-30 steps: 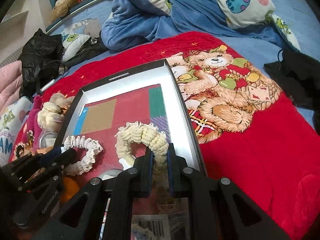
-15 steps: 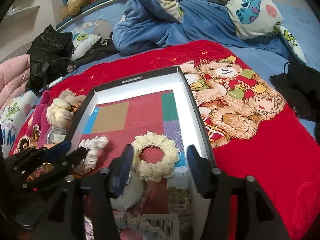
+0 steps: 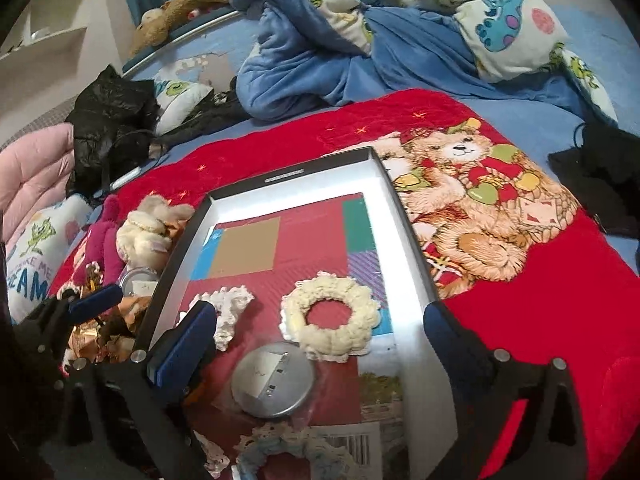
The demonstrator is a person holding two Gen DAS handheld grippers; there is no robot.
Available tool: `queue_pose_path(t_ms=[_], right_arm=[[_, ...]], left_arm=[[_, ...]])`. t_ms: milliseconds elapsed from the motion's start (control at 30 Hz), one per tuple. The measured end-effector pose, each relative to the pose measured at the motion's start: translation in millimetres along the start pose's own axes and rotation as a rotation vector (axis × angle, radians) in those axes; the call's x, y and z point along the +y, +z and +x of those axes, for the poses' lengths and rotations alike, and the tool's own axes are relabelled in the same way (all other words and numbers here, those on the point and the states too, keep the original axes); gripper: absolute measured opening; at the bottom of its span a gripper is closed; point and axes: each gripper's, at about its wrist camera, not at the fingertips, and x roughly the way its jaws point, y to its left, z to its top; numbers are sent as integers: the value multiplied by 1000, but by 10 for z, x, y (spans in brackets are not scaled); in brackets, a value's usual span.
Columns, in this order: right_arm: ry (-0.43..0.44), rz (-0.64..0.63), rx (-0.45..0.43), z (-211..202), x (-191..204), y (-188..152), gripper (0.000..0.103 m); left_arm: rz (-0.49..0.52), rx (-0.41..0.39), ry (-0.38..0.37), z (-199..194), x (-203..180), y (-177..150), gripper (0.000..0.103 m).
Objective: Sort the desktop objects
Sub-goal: 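Open the right tool to drop the scrunchie while the left tool releases its crochet loop in the box, then move both tools back from the box to the pile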
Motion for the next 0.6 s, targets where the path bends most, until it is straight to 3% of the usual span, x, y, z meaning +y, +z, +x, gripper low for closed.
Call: queue_pose_path(t_ms=[333, 600], right_arm=[[2, -46, -26, -153, 217, 18, 103], [47, -48, -37, -268, 598, 36, 103]], left_arm=[[-19, -40, 7, -248, 197, 10, 103], [-48, -58, 43, -572, 622, -71, 103]])
